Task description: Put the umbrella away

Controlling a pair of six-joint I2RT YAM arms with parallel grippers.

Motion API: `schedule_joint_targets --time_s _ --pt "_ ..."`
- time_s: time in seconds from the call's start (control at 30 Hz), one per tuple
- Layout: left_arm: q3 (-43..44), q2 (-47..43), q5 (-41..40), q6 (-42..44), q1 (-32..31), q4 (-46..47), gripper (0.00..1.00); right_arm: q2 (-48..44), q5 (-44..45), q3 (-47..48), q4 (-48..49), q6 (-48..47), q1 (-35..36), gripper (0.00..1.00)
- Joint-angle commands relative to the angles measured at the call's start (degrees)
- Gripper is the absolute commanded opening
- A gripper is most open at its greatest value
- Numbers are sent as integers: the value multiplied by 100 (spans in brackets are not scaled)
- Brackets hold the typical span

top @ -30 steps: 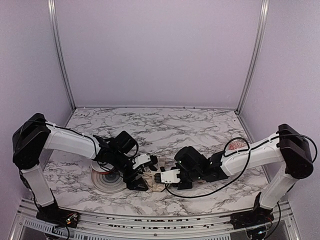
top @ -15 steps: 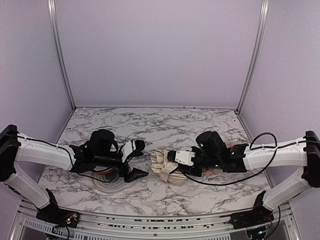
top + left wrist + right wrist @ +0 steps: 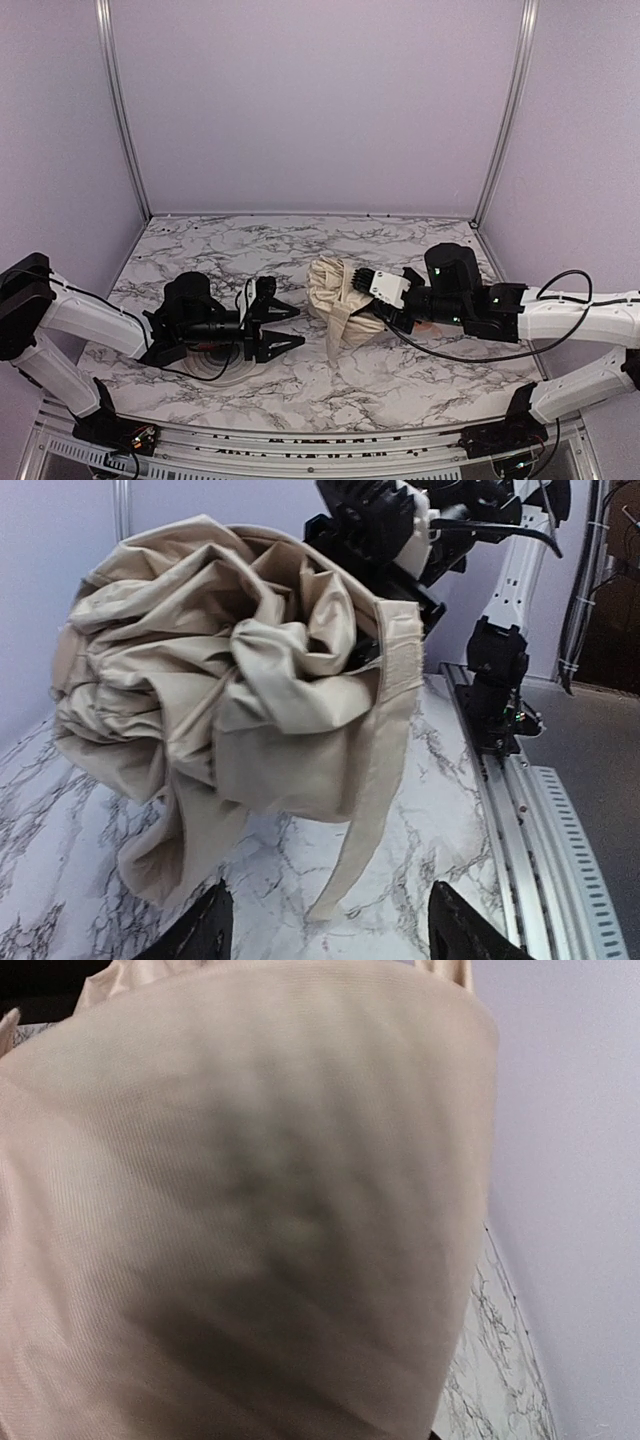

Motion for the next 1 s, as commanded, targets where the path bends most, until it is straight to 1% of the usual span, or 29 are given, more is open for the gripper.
schedule_joint_targets --time_s 0.0,0.07,0.17,0.2,0.4,0.47,0.53,0.6,0.67,0.77,0.8,0.93,0.97 --pt "16 61 72 191 -348 850 58 -162 -19 451 328 -39 -42 0" --pt "143 211 35 261 -403 852 58 -161 -98 557 250 -53 -46 0" --pt "305 461 -183 316 -419 922 74 -201 -229 672 191 -50 -47 0" --pt "360 539 -144 350 -422 936 75 -222 -252 698 183 -35 -44 0" --pt "754 1125 169 290 -474 1040 75 -332 -461 810 223 24 -46 0" --pt "893 1273 393 225 -495 1060 73 -339 -500 829 231 39 -51 0" --pt "977 1377 588 209 -535 1060 67 -342 -501 858 214 49 -46 0" --pt "1019 1433 739 197 -565 1058 59 -350 -506 892 200 80 -63 0" --pt "1073 1492 839 130 -579 1062 56 -362 -538 897 211 114 -76 0" --pt "1141 1593 873 37 -580 1062 50 -381 -595 885 260 137 -90 0" --pt "1162 1614 881 24 -580 1069 45 -382 -618 887 267 147 -86 0" --pt "1256 1675 1040 -87 -580 1078 15 -411 -634 888 253 139 -93 0" --pt "1258 1691 1073 -115 -580 1072 6 -425 -638 889 259 151 -99 0"
